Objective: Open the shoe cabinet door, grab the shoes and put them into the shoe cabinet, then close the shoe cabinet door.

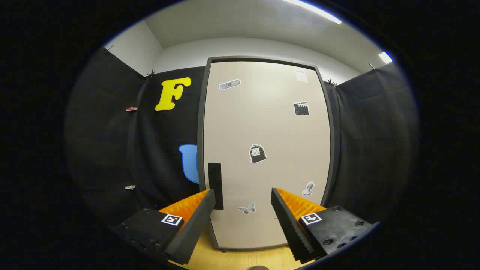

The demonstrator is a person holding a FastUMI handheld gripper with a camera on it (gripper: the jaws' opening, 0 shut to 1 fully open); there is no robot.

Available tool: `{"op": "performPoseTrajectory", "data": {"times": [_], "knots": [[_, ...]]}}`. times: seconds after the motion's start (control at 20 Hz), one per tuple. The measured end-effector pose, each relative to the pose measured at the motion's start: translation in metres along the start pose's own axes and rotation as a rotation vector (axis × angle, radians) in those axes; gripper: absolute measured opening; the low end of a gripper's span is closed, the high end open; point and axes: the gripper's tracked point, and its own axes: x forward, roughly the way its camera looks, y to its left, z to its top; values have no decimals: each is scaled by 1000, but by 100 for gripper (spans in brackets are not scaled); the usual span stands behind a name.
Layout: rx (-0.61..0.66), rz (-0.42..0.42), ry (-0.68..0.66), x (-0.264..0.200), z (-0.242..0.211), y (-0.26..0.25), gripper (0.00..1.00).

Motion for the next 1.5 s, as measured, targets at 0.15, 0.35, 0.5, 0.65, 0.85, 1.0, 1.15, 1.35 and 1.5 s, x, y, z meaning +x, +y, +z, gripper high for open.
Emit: {"op": "performPoseTrajectory", "data": {"times": [0.15, 0.35, 0.5, 0.65, 0.85, 1.0, 1.15, 1.35, 1.5], "knots": [[-1, -5, 2, -1, 0, 2, 98], [6, 7, 8, -2, -1, 10, 98], [4, 16, 16, -1, -4, 16, 98], [6, 18, 21, 0, -7, 20, 98], [5, 26, 40, 9, -15, 26, 99], [12, 34, 56, 19, -23, 33, 98], [10, 39, 68, 34, -31, 41, 98], [2, 28, 84, 57, -43, 46, 99], [6, 12, 83, 75, -48, 47, 98]]}}
